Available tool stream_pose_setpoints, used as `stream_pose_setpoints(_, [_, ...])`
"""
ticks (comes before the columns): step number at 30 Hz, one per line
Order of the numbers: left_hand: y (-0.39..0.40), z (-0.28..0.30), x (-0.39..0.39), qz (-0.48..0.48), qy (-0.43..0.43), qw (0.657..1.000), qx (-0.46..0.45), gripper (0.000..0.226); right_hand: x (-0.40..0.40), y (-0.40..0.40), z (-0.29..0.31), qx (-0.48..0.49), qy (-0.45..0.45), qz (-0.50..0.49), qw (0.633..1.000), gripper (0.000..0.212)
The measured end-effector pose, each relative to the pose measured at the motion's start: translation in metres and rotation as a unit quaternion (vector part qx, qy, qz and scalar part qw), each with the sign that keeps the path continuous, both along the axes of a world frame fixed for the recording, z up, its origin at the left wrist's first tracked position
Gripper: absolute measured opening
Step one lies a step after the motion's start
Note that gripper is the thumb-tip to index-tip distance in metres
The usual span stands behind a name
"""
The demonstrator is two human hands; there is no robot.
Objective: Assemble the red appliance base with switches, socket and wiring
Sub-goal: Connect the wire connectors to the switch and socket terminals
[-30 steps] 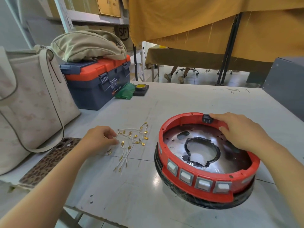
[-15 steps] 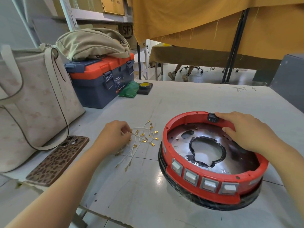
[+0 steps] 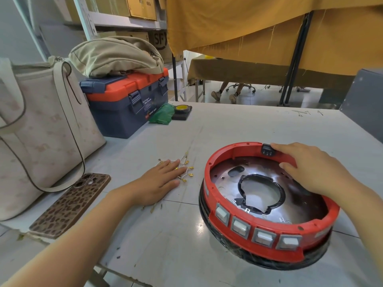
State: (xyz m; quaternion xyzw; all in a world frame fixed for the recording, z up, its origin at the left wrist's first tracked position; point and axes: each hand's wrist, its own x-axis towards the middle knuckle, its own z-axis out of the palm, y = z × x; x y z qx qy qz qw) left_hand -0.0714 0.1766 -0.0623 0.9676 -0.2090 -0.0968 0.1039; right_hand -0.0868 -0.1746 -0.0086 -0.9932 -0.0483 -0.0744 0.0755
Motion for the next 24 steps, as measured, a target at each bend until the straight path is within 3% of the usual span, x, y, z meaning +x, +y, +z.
stream_pose_setpoints(6, [0.013,0.008,0.015,0.024,-0.005,0.999,-0.037,0.046,0.0,0.0,0.0,-0.001,0.003,0.0,1.0,0.053])
stream_pose_setpoints(9, [0.01,0.014,0.02,0.048,-0.048,0.997,-0.041,0.045,0.0,0.0,0.0,-0.001,0.002,0.001,1.0,0.053])
stream_pose_setpoints(13, [-0.002,0.026,0.034,0.128,-0.112,0.975,-0.141,0.018,0.0,0.0,-0.001,0.0,-0.002,0.002,1.0,0.053])
stream_pose_setpoints(16, [-0.015,0.029,0.047,0.157,-0.133,0.97,-0.132,0.015,0.001,0.0,-0.001,0.0,-0.003,0.004,1.0,0.053])
stream_pose_setpoints(24, [-0.04,0.027,0.073,0.274,-0.095,0.947,-0.135,0.005,0.0,-0.001,-0.001,-0.004,-0.006,0.006,1.0,0.053])
